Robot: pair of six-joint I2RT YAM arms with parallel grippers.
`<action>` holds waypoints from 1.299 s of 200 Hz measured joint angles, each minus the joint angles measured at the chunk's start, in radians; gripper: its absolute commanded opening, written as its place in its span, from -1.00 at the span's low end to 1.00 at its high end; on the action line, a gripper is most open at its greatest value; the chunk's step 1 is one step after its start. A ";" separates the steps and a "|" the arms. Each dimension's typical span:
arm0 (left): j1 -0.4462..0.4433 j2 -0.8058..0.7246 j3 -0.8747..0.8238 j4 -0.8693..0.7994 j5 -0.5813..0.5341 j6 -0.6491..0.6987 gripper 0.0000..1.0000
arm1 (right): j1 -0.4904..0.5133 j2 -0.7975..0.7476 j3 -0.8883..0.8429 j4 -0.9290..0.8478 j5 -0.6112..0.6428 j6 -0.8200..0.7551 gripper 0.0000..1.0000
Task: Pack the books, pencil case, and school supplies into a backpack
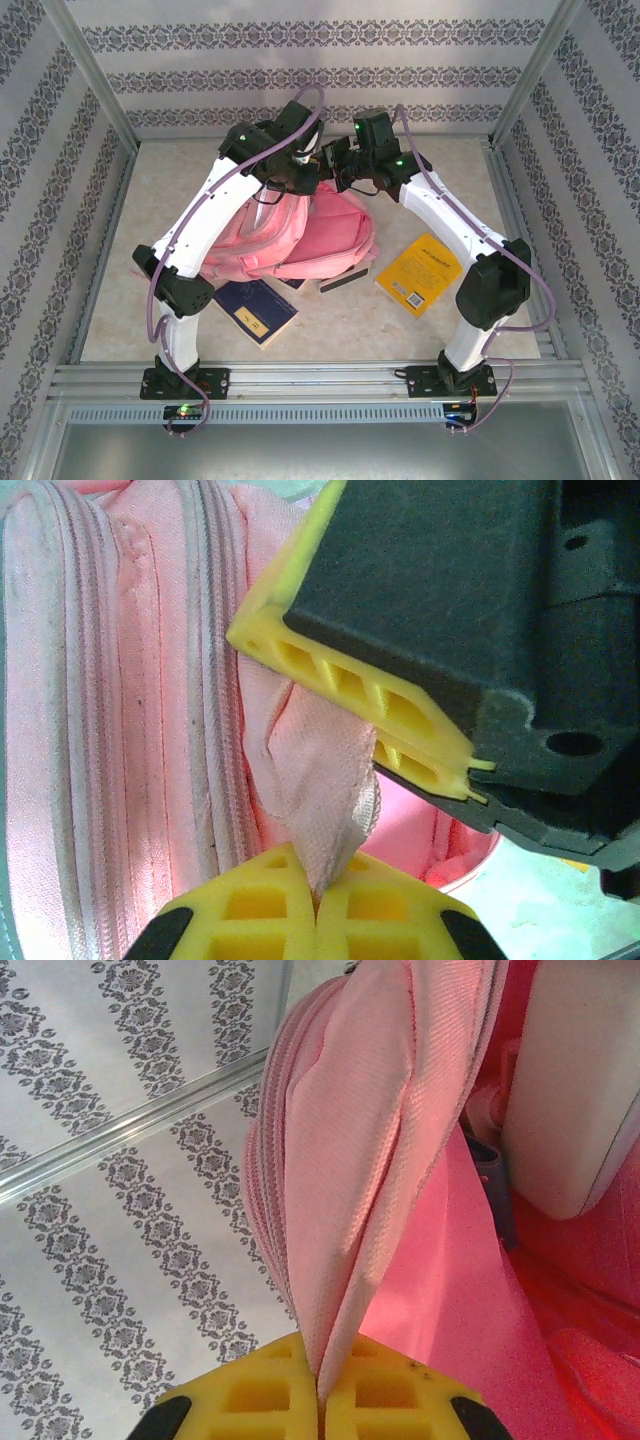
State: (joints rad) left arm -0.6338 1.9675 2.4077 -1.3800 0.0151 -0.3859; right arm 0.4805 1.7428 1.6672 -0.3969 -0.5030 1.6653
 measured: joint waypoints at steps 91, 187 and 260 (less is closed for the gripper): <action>0.095 -0.124 -0.174 0.127 0.106 -0.015 -1.00 | -0.041 -0.137 0.063 -0.277 0.168 -0.534 0.22; 0.288 -0.325 -0.518 0.440 0.270 -0.141 -1.00 | -0.077 -0.553 -0.549 -0.335 0.247 -0.985 0.03; 0.354 -0.325 -0.545 0.544 0.323 -0.239 -1.00 | -0.110 -0.286 -0.580 -0.363 0.232 -0.913 -0.10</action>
State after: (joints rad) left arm -0.2794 1.6424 1.8626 -0.8356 0.3382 -0.6250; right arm 0.3702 1.4567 1.0870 -0.7597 -0.2710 0.7521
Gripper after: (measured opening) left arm 0.050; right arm 0.450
